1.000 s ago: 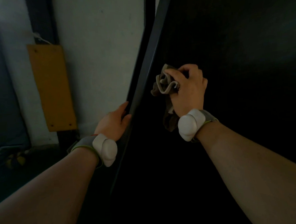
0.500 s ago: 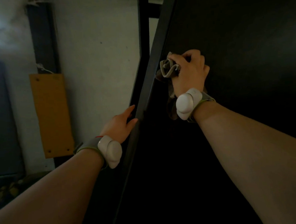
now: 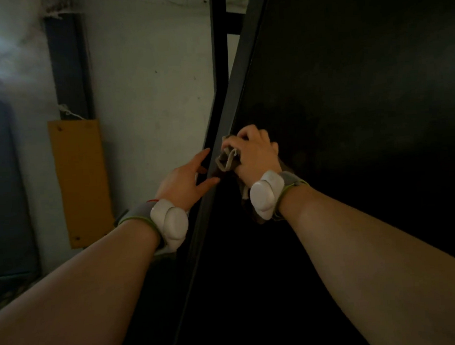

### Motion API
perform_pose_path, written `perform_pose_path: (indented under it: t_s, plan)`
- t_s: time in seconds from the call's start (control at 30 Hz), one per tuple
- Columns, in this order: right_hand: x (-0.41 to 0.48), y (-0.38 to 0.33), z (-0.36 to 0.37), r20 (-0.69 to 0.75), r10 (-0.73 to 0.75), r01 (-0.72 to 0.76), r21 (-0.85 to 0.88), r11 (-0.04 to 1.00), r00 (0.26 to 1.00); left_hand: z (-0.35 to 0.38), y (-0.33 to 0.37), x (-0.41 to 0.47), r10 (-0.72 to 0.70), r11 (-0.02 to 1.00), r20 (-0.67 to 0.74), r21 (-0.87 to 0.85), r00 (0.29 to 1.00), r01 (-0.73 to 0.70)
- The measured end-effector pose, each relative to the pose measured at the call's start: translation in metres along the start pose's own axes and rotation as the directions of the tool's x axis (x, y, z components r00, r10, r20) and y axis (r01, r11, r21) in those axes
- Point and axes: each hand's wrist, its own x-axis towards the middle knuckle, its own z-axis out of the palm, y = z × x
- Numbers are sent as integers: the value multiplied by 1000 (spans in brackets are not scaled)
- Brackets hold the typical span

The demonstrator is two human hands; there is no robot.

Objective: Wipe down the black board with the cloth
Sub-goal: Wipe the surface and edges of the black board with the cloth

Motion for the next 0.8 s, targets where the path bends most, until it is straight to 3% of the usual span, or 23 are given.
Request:
perform_pose_path:
  t_s: [0.1, 0.23, 0.4, 0.53, 0.67, 0.7, 0.8]
  plan:
    - [-5, -4, -4, 62, 32, -40, 127, 991, 998, -5, 14, -2, 50, 995, 33, -84, 998, -47]
    - [-7, -16, -20, 7, 179, -169, 354, 920, 984, -8, 37, 5, 116, 948, 90, -307, 989, -83]
    - [-4, -25, -39, 124, 178, -217, 542, 812, 976, -9, 60, 18, 50, 919, 96, -395, 994, -8]
    - [-7, -13, -55, 230, 75, -205, 618, 759, 970, -13, 67, 20, 11, 925, -37, -380, 999, -25]
    - [-10, 0, -68, 163, 76, -175, 772, 611, 984, -22, 76, 29, -63, 955, -227, -297, 972, -7]
    - [-10, 4, -72, 137, 86, -161, 762, 627, 987, -26, 81, 34, -99, 956, -281, -294, 955, 12]
    - [-9, 20, -78, 56, 83, -100, 564, 820, 995, -37, 94, 55, -162, 950, -351, -307, 922, 50]
